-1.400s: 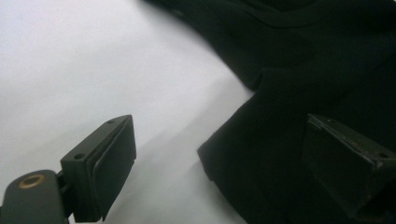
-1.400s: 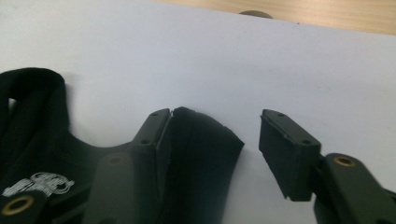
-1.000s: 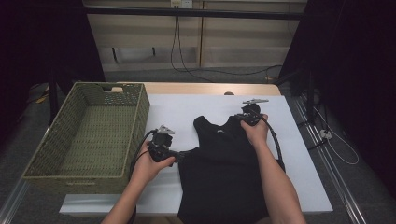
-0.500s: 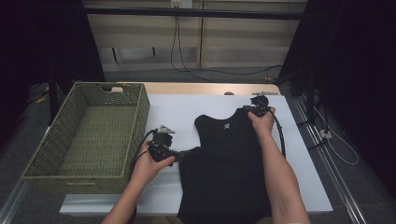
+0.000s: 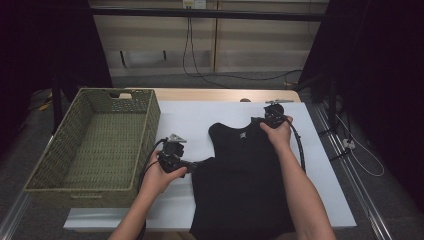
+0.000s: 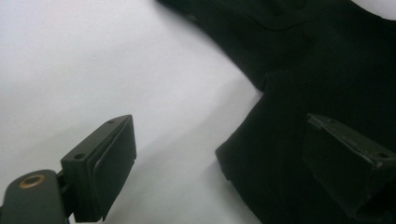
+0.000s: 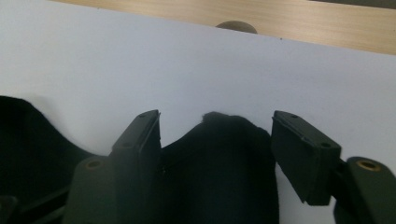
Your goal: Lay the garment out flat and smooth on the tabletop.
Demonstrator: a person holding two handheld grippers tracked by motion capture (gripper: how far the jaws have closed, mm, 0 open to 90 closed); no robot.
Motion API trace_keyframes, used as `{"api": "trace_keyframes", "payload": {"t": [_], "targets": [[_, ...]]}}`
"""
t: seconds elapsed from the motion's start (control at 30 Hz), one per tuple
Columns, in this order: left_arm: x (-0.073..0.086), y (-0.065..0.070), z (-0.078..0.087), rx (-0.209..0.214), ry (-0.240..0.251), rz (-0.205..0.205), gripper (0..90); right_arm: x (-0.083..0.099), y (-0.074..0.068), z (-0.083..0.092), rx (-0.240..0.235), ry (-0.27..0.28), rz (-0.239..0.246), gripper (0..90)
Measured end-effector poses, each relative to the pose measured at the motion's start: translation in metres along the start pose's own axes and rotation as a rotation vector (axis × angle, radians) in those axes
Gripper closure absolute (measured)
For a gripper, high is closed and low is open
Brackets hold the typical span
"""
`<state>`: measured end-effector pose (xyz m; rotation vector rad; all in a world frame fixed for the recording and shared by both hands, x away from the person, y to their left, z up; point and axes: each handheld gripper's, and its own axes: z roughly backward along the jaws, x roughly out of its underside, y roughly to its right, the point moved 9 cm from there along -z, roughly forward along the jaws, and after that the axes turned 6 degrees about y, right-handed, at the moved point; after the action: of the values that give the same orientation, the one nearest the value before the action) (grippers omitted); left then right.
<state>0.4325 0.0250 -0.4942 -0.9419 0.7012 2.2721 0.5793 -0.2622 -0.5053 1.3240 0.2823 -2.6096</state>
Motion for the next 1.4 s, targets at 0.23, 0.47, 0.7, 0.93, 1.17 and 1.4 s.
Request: {"api": "trace_keyframes", "payload": {"t": [0.23,0.47,0.7,0.93,1.17,1.4], "targets": [[0.000,-0.001,-0.001,0.002,0.000,-0.008,10.6,-0.005,-0.022,0.015,-0.064,0.024,-0.032,20.3],[-0.001,0.001,0.002,0.007,0.006,-0.018,10.2,-0.009,-0.056,0.025,-0.134,0.030,0.017,22.4],[0.001,0.004,0.000,0.011,-0.002,-0.029,9.9,-0.012,-0.087,0.026,-0.180,0.048,0.043,20.6],[0.000,0.003,0.001,0.008,-0.001,-0.034,9.3,-0.006,-0.103,0.020,-0.220,0.009,0.051,19.6],[0.001,0.004,0.002,0.003,-0.001,-0.040,8.8,-0.006,-0.128,0.014,-0.263,0.013,0.035,30.7],[0.000,0.005,0.004,0.007,0.005,-0.039,8.9,-0.003,-0.144,-0.002,-0.281,-0.008,0.043,52.4]]}}
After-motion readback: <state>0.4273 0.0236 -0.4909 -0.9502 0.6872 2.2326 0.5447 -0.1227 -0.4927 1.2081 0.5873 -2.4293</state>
